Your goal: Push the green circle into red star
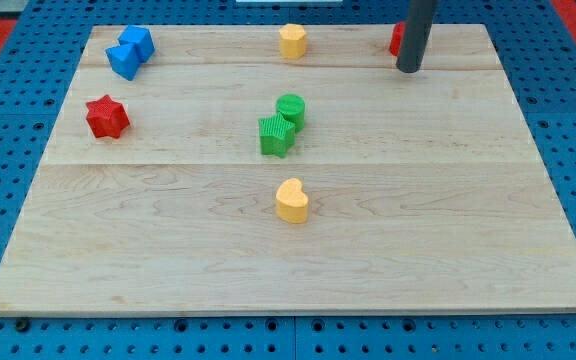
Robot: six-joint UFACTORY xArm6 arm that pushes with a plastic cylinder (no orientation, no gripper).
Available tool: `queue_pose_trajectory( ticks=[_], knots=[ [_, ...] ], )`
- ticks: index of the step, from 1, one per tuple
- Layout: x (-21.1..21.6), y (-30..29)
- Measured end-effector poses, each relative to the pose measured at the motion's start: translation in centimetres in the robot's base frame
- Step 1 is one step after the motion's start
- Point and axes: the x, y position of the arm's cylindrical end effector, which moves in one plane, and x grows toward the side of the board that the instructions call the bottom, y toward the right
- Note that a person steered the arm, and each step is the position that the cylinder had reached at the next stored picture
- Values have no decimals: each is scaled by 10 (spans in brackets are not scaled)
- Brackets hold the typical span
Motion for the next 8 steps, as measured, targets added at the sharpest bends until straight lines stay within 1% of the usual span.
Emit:
queue_pose_trajectory(
  ticks=[1, 3, 4, 6, 8],
  knots=[
    [1, -13],
    [76, -114],
    [72, -146],
    [72, -295],
    [64, -307]
  ],
)
